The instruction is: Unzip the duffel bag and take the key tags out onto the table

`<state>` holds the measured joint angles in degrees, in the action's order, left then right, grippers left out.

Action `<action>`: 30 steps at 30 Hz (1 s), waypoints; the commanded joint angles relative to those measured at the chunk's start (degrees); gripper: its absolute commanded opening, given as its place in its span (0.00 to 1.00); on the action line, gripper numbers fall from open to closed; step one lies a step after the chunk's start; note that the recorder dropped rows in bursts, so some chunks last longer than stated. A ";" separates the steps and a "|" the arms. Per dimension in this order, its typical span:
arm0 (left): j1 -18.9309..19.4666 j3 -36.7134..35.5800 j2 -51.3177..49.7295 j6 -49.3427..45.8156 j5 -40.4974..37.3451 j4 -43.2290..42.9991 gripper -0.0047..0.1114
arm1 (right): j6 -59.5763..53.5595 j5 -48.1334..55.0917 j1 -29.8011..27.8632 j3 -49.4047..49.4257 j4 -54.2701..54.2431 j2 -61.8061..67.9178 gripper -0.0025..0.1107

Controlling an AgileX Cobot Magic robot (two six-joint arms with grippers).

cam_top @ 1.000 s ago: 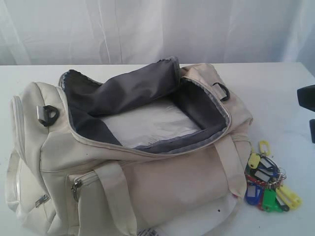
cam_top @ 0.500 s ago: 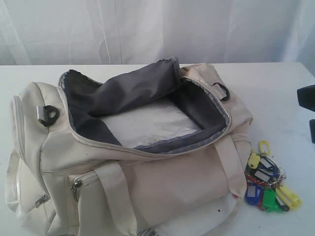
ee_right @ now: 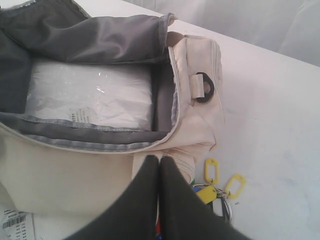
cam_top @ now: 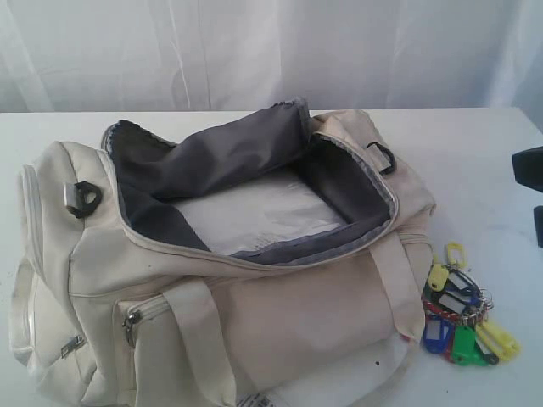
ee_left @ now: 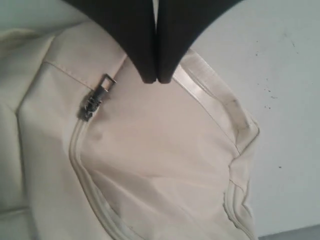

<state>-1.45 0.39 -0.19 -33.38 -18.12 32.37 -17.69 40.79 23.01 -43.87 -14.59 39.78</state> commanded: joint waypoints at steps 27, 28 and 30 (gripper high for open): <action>0.11 -0.39 0.19 0.15 5.30 -32.02 0.04 | -0.13 -0.19 -0.08 -0.02 -0.17 -0.35 0.02; 0.11 -0.39 0.19 0.15 5.30 -32.76 0.04 | -0.13 -0.19 -0.08 -0.02 -0.17 -0.35 0.02; 0.11 -0.39 0.19 0.15 5.30 -32.91 0.04 | -0.13 -0.19 -0.08 -0.02 -0.17 -0.35 0.02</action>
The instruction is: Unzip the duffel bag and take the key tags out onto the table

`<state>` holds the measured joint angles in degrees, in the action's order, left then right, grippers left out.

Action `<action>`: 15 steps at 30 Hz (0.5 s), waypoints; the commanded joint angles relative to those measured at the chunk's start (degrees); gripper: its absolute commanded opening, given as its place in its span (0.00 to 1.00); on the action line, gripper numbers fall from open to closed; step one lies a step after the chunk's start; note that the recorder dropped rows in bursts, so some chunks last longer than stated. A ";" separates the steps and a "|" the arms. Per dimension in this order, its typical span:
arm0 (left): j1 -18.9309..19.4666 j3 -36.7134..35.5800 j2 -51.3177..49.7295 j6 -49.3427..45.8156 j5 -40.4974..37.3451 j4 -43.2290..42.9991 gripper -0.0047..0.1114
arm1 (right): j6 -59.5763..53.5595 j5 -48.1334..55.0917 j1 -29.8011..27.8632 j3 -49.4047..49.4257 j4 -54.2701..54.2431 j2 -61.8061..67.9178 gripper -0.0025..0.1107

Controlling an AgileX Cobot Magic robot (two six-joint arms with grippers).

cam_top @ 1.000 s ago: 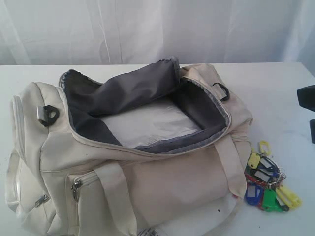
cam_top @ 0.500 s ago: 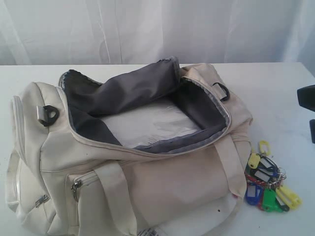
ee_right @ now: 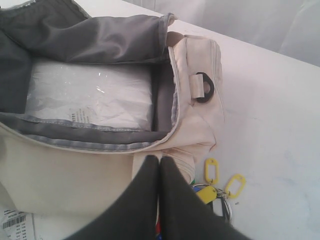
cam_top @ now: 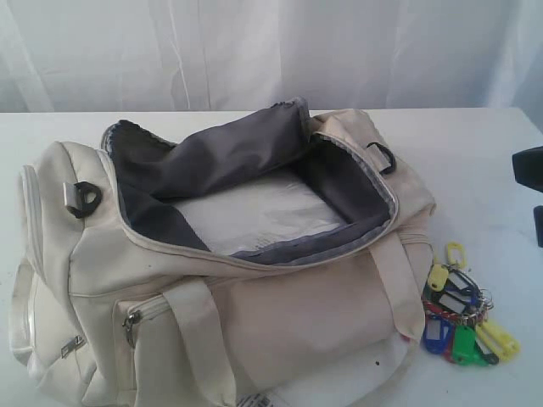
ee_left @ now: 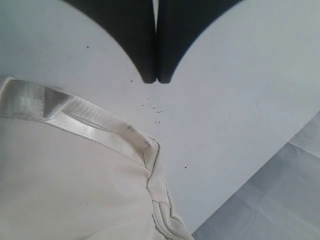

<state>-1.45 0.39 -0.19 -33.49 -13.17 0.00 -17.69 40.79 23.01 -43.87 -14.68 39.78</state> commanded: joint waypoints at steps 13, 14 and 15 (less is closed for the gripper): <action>0.11 -0.39 0.19 0.26 0.12 -0.52 0.04 | -0.13 -0.19 -0.08 -0.02 -0.08 -0.35 0.02; 0.11 -0.39 0.19 0.26 -0.31 -0.52 0.04 | -0.13 -0.19 -0.08 -0.02 -0.08 -0.35 0.02; 0.11 -0.39 0.19 0.26 -0.31 -0.52 0.04 | -0.13 -0.19 -0.08 -0.02 -0.08 -0.35 0.02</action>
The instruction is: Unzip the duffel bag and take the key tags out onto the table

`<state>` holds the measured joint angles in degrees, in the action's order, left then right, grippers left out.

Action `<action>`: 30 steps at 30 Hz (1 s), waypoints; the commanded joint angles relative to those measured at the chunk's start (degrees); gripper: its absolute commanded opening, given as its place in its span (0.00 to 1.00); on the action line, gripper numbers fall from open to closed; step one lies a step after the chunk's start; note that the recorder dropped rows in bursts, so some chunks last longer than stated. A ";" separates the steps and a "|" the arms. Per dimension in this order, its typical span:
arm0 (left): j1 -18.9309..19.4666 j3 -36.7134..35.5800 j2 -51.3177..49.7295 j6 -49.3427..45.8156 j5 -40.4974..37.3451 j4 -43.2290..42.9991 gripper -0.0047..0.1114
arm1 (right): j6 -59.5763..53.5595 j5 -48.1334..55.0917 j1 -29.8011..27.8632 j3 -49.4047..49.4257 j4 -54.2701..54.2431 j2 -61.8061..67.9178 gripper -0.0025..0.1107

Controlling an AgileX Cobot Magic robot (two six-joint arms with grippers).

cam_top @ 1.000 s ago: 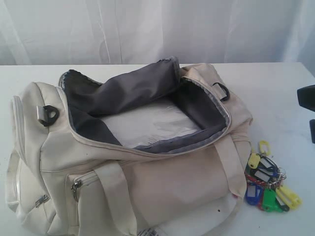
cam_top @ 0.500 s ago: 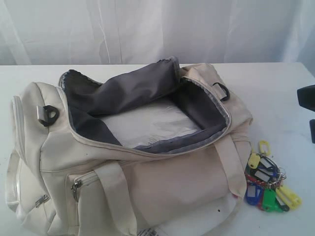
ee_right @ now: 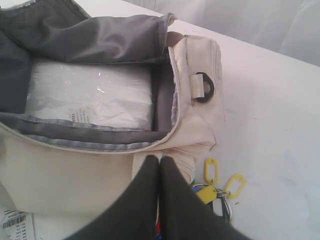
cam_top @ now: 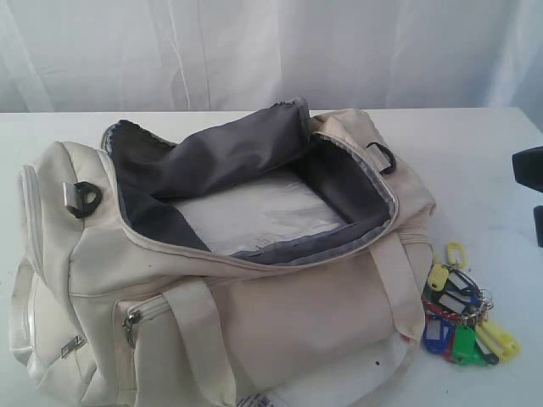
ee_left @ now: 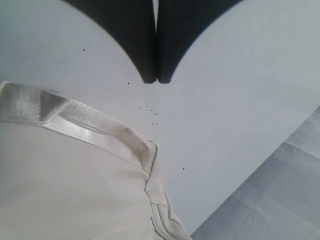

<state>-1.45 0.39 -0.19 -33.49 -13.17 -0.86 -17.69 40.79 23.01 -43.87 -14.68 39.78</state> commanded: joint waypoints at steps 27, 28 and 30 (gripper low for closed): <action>0.11 -0.39 0.19 36.73 -0.18 0.86 0.04 | -0.13 -0.19 -0.08 -0.02 -0.08 -0.35 0.02; 0.11 -0.39 0.19 35.66 -0.07 0.86 0.04 | -0.13 -0.19 -0.08 -0.02 -0.08 -0.35 0.02; 0.11 -0.39 0.19 33.06 -0.07 0.86 0.04 | -0.13 -0.19 -0.08 -0.02 -0.08 -0.35 0.02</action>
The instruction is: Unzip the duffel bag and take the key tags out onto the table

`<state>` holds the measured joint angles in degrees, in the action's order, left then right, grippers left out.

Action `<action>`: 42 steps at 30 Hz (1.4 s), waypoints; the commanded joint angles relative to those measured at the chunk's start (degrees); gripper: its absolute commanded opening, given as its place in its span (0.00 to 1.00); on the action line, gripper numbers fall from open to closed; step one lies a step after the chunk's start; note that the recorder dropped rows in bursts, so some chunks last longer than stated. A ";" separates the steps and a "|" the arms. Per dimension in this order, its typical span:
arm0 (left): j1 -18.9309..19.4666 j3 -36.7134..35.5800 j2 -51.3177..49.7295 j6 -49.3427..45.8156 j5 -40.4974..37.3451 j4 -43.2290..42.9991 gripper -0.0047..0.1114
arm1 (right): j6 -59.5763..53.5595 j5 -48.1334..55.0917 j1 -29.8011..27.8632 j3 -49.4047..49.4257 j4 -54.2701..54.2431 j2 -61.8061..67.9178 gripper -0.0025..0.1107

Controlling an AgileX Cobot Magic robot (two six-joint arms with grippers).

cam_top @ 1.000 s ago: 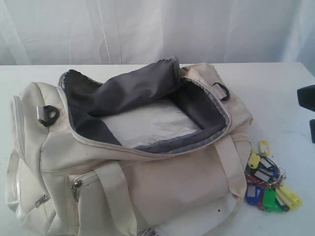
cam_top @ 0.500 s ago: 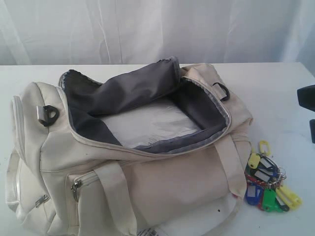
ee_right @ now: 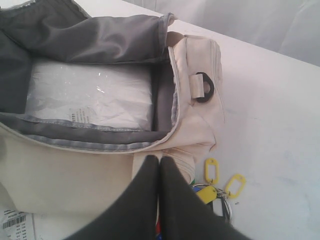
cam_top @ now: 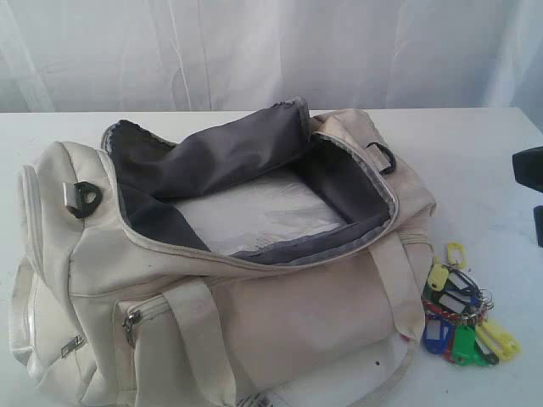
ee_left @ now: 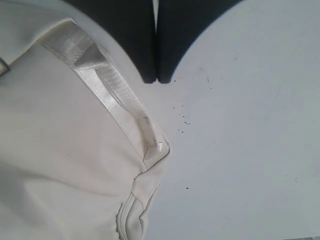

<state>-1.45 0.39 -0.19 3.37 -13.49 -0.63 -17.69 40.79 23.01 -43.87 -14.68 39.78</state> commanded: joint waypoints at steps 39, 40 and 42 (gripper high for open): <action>0.11 -0.39 0.19 -8.35 0.25 3.97 0.04 | -0.13 -0.19 -0.08 -0.02 -0.08 -0.35 0.02; 0.11 -0.39 0.19 -8.35 0.25 3.97 0.04 | -0.13 -0.19 -0.08 -0.02 -0.08 -0.35 0.02; 0.11 -0.39 0.19 -8.35 0.25 3.97 0.04 | -0.13 -0.19 -0.08 -0.02 -0.08 -0.35 0.02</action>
<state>-1.45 0.39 -0.19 -5.04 -13.49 2.45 -17.69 40.79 23.01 -43.87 -14.68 39.78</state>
